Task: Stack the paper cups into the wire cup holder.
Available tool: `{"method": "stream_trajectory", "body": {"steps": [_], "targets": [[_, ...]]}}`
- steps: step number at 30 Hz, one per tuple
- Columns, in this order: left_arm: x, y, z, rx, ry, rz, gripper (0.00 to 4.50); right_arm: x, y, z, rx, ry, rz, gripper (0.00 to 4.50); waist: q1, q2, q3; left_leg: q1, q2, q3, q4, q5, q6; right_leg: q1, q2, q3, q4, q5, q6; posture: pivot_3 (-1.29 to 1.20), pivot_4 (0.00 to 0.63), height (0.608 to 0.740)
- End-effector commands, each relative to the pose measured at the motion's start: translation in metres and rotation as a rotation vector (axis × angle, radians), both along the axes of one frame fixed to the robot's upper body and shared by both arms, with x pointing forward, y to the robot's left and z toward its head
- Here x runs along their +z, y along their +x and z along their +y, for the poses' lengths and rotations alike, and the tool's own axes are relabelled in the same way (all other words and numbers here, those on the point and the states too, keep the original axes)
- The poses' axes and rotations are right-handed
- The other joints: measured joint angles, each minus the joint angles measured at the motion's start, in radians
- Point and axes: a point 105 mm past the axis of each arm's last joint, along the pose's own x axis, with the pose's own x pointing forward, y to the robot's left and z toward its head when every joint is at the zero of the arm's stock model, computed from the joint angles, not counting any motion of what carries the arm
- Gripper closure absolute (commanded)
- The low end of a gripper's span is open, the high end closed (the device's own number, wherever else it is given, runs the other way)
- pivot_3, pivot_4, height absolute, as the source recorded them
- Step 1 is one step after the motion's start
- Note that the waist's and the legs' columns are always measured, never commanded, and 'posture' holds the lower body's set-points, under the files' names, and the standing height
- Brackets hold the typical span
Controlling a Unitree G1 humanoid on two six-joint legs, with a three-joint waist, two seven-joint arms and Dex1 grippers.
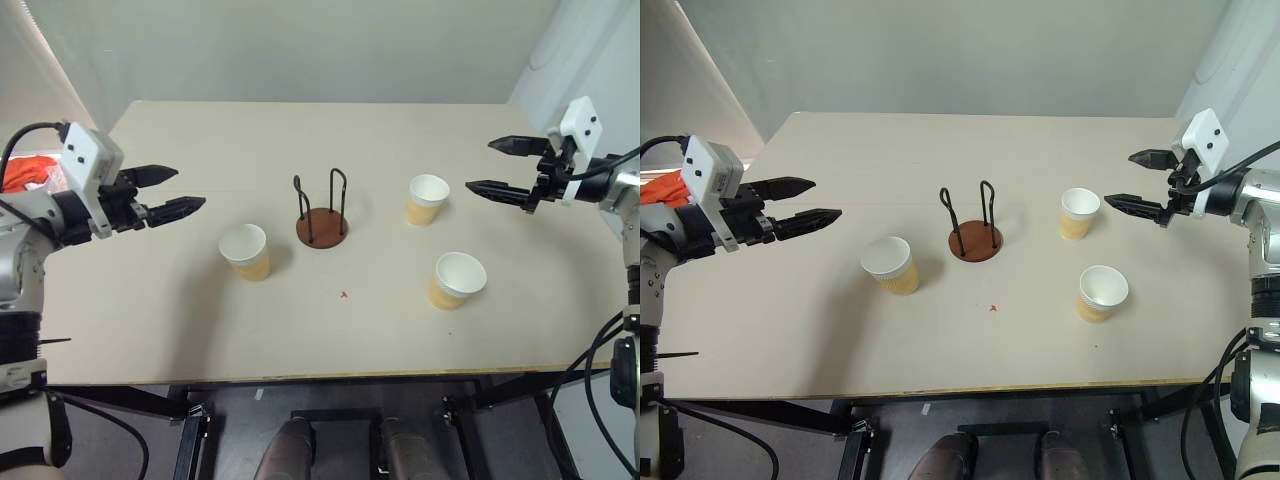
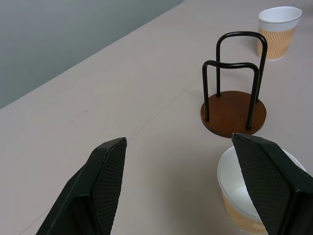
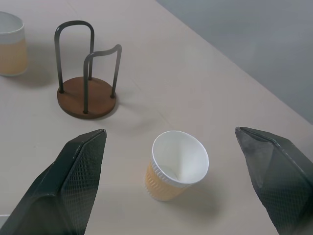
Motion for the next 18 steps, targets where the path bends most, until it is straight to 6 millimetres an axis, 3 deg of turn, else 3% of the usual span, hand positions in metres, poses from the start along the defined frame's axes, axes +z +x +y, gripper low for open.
{"method": "stream_trajectory", "body": {"steps": [1, 7, 9, 13, 18], "targets": [[0.015, -0.003, -0.004, -0.015, 0.014, -0.047, 0.74, 0.015, -0.005, -0.003, 0.000, -0.001, -0.051, 0.00, 0.000, 0.000, 0.000, 0.000, 0.000, 0.000, 0.000, 0.000, 0.000, 0.000, 0.000, 0.000, 0.000, 0.000, 0.000, 0.00, 0.150, 0.740], [0.019, -0.003, -0.012, -0.050, -0.017, -0.047, 0.74, 0.014, -0.007, -0.002, 0.012, 0.005, -0.043, 0.00, 0.000, 0.000, 0.000, 0.000, 0.000, 0.000, 0.000, 0.000, 0.000, 0.000, 0.000, 0.000, 0.000, 0.000, 0.000, 0.00, 0.150, 0.740], [0.021, -0.002, -0.028, -0.115, -0.046, -0.037, 0.74, 0.018, -0.009, 0.001, 0.039, 0.027, -0.051, 0.00, 0.002, 0.000, 0.000, 0.000, 0.000, 0.000, 0.000, 0.000, 0.000, 0.000, 0.000, 0.000, 0.000, 0.000, 0.000, 0.00, 0.150, 0.740], [0.009, 0.003, -0.055, -0.227, -0.054, 0.019, 0.74, 0.034, -0.031, 0.020, 0.175, 0.095, -0.052, 0.00, 0.005, 0.000, 0.000, -0.001, 0.000, 0.000, 0.003, 0.000, 0.000, 0.000, 0.000, 0.000, 0.000, 0.001, 0.001, 0.00, 0.150, 0.740], [-0.014, 0.022, -0.087, -0.304, -0.010, 0.099, 0.74, 0.035, -0.059, 0.039, 0.264, 0.049, -0.053, 0.00, 0.010, 0.000, 0.000, -0.003, 0.000, 0.000, 0.006, 0.000, 0.000, 0.001, 0.000, -0.001, -0.001, 0.001, 0.002, 0.00, 0.150, 0.740]]}}
